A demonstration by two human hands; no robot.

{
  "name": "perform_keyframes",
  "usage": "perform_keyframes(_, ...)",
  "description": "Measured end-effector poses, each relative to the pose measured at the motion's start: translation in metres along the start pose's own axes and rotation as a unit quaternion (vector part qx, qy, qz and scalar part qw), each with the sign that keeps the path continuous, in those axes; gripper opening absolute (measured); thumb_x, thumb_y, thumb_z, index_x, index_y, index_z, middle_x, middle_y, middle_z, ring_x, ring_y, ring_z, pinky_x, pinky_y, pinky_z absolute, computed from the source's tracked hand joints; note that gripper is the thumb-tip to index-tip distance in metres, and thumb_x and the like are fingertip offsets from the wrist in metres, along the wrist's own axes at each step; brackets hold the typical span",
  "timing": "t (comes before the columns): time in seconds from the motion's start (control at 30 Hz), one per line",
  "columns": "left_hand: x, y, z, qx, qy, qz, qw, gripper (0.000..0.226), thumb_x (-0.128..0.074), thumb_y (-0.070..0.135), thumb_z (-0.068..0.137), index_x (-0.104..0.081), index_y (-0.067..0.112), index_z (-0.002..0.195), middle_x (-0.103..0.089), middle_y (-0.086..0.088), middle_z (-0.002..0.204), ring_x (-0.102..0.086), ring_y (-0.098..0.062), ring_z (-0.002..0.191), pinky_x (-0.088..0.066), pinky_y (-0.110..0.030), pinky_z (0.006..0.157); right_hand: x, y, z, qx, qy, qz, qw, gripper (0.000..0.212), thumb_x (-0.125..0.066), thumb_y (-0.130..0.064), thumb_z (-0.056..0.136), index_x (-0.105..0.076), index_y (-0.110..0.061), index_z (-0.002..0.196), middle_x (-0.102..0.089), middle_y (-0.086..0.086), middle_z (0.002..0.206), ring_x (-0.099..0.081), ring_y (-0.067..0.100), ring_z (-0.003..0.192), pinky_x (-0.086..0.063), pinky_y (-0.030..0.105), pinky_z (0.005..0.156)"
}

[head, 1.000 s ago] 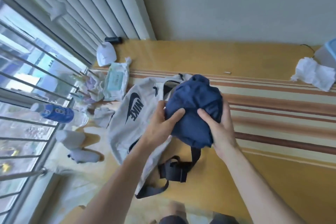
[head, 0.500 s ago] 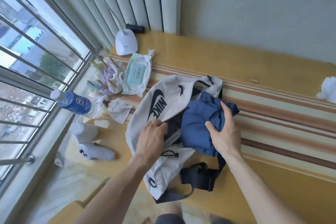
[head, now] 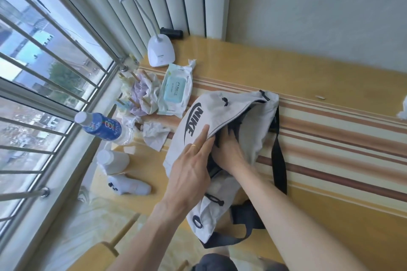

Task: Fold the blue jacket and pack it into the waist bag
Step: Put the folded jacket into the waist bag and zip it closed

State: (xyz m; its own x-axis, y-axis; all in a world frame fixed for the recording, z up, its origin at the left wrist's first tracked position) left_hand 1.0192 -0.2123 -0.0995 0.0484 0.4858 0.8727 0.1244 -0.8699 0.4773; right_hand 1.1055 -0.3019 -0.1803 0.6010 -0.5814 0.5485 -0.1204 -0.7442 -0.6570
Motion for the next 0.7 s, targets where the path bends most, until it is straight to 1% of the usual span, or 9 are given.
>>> perform_keyframes(0.1,-0.028,-0.015,-0.005,-0.036,-0.06,0.026,0.997,0.081,-0.034,-0.001,0.081,-0.033,0.028,0.156,-0.024,0.005,0.167,-0.054,-0.026,0.1,-0.052,-0.038,0.084,0.014,0.025,-0.021,0.087,0.054,-0.188,0.977,0.07,-0.031,-0.06,0.089,-0.038,-0.015,0.142,-0.057,0.017,0.129,-0.06,0.041,0.109,-0.052,0.05,0.084)
perform_keyframes(0.17,-0.053,-0.018,-0.011,-0.053,-0.114,0.044,0.991,0.07,-0.034,0.01,0.094,-0.024,0.037,0.158,-0.026,0.007,0.167,-0.051,-0.028,0.108,-0.05,-0.038,0.085,0.021,0.05,-0.033,0.122,0.056,-0.314,0.94,0.063,-0.046,-0.055,0.092,-0.044,-0.015,0.14,-0.062,0.011,0.126,-0.062,0.037,0.106,-0.051,0.047,0.087)
perform_keyframes(0.23,-0.067,-0.016,-0.019,-0.061,-0.155,0.013,0.986,0.062,-0.032,0.022,0.102,-0.016,0.042,0.158,-0.034,0.009,0.163,-0.05,-0.027,0.12,-0.049,-0.04,0.091,0.03,0.068,-0.042,0.129,0.032,-0.347,0.928,0.059,-0.059,-0.046,0.091,-0.049,-0.017,0.141,-0.059,0.003,0.13,-0.057,0.031,0.112,-0.048,0.042,0.094)
perform_keyframes(0.3,-0.06,-0.014,-0.028,-0.014,-0.125,-0.087,0.988,0.056,-0.035,0.025,0.104,-0.023,0.041,0.156,-0.05,0.01,0.15,-0.051,-0.019,0.121,-0.047,-0.038,0.093,0.042,0.067,-0.05,0.144,0.043,-0.285,0.947,0.043,-0.063,-0.038,0.09,-0.058,-0.021,0.129,-0.058,-0.003,0.119,-0.056,0.022,0.109,-0.051,0.034,0.087)
perform_keyframes(0.37,-0.045,-0.018,-0.043,0.048,-0.036,-0.16,0.985,0.045,-0.036,0.021,0.103,-0.041,0.036,0.145,-0.06,0.01,0.132,-0.055,-0.012,0.115,-0.047,-0.034,0.092,0.047,0.044,-0.067,0.179,0.053,-0.231,0.955,0.025,-0.062,-0.044,0.089,-0.061,-0.025,0.105,-0.056,-0.008,0.102,-0.056,0.012,0.094,-0.05,0.028,0.076)
perform_keyframes(0.43,-0.034,-0.026,-0.062,0.115,0.035,-0.187,0.975,0.038,-0.035,0.015,0.099,-0.053,0.031,0.128,-0.064,0.012,0.114,-0.06,-0.008,0.105,-0.05,-0.034,0.087,0.031,0.019,-0.086,0.2,-0.014,-0.228,0.953,0.034,-0.057,-0.059,0.086,-0.058,-0.026,0.085,-0.057,-0.011,0.086,-0.056,0.008,0.078,-0.048,0.026,0.068)
perform_keyframes(0.53,-0.037,-0.037,-0.077,0.193,0.031,-0.217,0.957,0.045,-0.04,-0.001,0.089,-0.06,0.027,0.118,-0.067,0.012,0.103,-0.063,-0.006,0.095,-0.054,-0.037,0.082,-0.009,-0.005,-0.107,0.233,-0.032,-0.327,0.915,0.052,-0.049,-0.071,0.078,-0.063,-0.022,0.069,-0.063,-0.005,0.069,-0.062,0.017,0.065,-0.05,0.034,0.061)
perform_keyframes(0.63,-0.036,-0.038,-0.084,0.208,0.004,-0.238,0.949,0.048,-0.045,-0.008,0.087,-0.06,0.024,0.119,-0.067,0.01,0.106,-0.064,-0.004,0.096,-0.055,-0.03,0.082,-0.039,-0.005,-0.108,0.213,-0.054,-0.385,0.896,0.021,-0.069,-0.037,0.079,-0.07,-0.017,0.071,-0.066,0.001,0.067,-0.067,0.023,0.063,-0.05,0.036,0.056)
perform_keyframes(0.7,-0.034,-0.035,-0.088,0.175,-0.005,-0.208,0.962,0.05,-0.054,-0.007,0.084,-0.057,0.026,0.121,-0.063,0.012,0.108,-0.061,-0.002,0.097,-0.051,-0.023,0.081,-0.039,-0.005,-0.11,0.201,-0.058,-0.345,0.915,0.012,-0.081,-0.02,0.07,-0.069,-0.016,0.07,-0.066,0.002,0.066,-0.067,0.023,0.061,-0.048,0.034,0.053)
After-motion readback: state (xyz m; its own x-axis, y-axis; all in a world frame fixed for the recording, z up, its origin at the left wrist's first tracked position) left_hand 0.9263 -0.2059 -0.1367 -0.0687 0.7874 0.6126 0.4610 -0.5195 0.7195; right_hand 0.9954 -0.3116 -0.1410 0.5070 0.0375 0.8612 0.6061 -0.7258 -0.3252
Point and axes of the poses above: each hand's wrist, its own z-axis towards the middle knuckle, its own x-axis out of the back of the hand, y = z × x, the point moved 5 cm from there along z, towards the middle knuckle
